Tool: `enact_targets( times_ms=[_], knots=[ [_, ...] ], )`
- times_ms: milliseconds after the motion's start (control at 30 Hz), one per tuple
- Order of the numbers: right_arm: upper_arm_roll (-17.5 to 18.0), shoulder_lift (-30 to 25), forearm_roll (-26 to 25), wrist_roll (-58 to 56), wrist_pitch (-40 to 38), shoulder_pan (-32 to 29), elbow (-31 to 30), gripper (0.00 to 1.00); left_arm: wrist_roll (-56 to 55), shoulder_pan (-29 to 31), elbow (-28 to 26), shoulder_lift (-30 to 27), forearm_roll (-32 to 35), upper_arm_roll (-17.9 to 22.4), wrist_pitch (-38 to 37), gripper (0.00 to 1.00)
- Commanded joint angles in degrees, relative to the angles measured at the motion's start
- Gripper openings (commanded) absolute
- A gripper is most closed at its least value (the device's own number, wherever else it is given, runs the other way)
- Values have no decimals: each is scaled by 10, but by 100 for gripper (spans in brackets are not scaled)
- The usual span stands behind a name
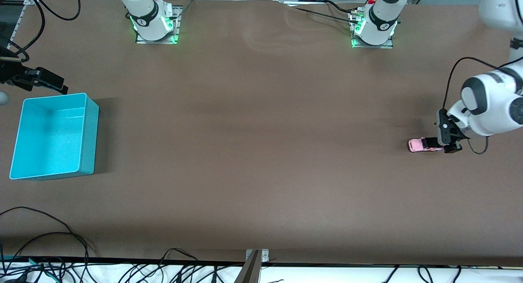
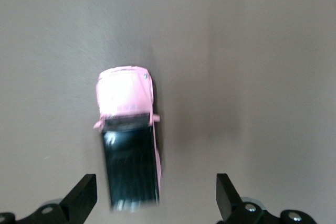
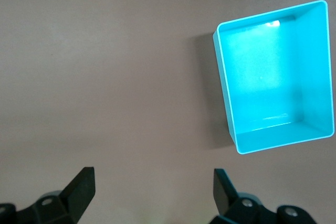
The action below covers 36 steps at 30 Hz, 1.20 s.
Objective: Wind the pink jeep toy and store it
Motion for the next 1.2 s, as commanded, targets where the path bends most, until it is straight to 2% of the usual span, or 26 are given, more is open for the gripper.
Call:
enact_targets(
  times_ms=[0,267,467,600,733,800,900,1033,1167],
  knots=[
    [1,-1,-6,-4,-7,0,3,100,-21,-7,14,-86,14,1,-65,100],
    [0,-1,-6,-4,-7,0,2,100,-101,-15,42,-168,9,-20,-65,100],
    [1,0,-6,-3,-4,0,2,100,-102,-15,103,-178,18,-63,-67,100],
    [1,1,-5,4,-4,1,0,100,-129,-15,117,-196,18,-66,-87,100],
    [3,2,-5,7,-4,5,-2,100,-249,-15,139,-205,25,-68,-144,100],
    [3,4,-5,2,-1,5,-4,100,-307,-16,153,-207,51,-71,-175,100],
    [4,8,-4,-3,2,6,-4,100,-394,-19,171,-216,75,-92,-217,100],
    [4,11,1,-6,3,6,-9,100,-510,-19,188,-223,70,-96,-276,100],
    [4,5,9,-36,27,6,-38,98,-635,-19,192,-240,61,-100,-334,100]
  ],
)
